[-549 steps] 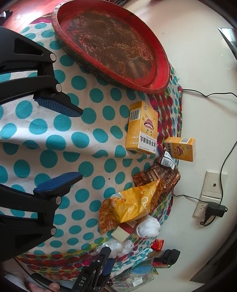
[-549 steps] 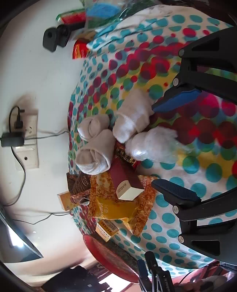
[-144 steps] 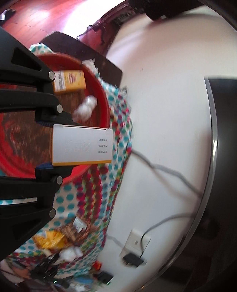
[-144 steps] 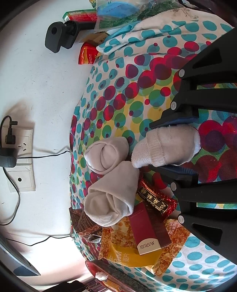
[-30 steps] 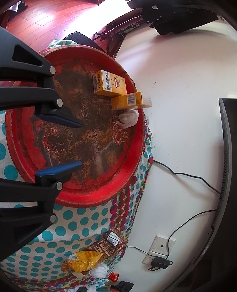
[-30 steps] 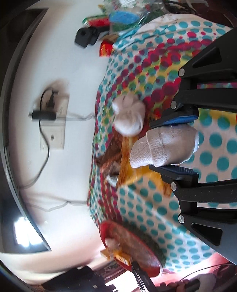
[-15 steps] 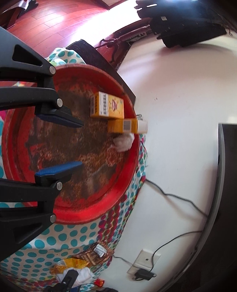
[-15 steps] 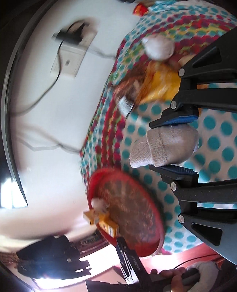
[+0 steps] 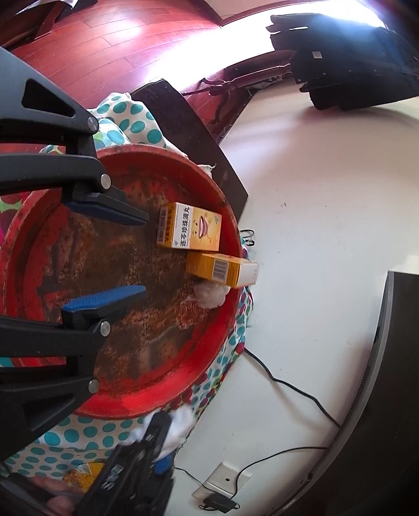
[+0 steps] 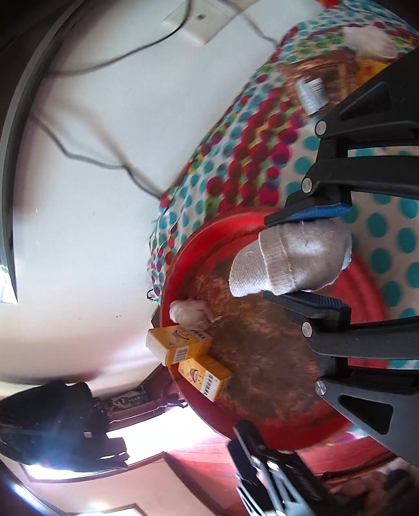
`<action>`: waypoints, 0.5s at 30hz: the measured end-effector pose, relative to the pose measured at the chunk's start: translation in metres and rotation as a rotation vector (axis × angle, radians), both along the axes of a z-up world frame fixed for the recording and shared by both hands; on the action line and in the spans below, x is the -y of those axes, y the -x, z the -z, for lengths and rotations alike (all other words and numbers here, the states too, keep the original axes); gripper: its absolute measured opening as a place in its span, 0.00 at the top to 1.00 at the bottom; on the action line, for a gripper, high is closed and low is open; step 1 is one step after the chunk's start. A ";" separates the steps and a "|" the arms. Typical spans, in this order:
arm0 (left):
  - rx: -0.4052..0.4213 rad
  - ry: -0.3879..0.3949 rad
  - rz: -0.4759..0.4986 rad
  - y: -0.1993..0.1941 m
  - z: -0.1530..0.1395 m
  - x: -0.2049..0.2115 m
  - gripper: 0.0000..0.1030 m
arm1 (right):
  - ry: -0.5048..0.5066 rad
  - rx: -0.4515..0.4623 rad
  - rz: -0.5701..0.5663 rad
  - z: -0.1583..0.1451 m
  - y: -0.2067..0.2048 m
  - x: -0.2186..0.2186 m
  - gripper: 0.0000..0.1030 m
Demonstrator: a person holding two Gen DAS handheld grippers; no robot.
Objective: Organize objects
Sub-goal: 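Carry the rolled white sock to the red tray and release it with the right gripper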
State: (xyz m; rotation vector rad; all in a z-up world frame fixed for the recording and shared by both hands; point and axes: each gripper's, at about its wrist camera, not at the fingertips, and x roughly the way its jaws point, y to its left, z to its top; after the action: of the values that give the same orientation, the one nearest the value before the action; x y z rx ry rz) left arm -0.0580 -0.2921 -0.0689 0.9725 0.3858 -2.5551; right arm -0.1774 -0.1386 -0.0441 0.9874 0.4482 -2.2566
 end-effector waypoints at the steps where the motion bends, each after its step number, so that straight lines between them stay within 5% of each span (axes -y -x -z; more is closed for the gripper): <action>1: -0.001 -0.004 -0.005 0.000 0.001 0.002 0.62 | -0.009 0.003 -0.003 0.002 0.005 0.008 0.65; 15: -0.009 -0.056 -0.052 -0.003 0.007 0.024 0.62 | -0.052 0.108 -0.004 0.038 0.078 0.087 0.64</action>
State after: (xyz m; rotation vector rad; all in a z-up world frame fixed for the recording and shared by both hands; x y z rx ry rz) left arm -0.0551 -0.3159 -0.0756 0.9580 0.4819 -2.5154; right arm -0.2553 -0.2254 -0.0816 1.1272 0.4636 -2.1854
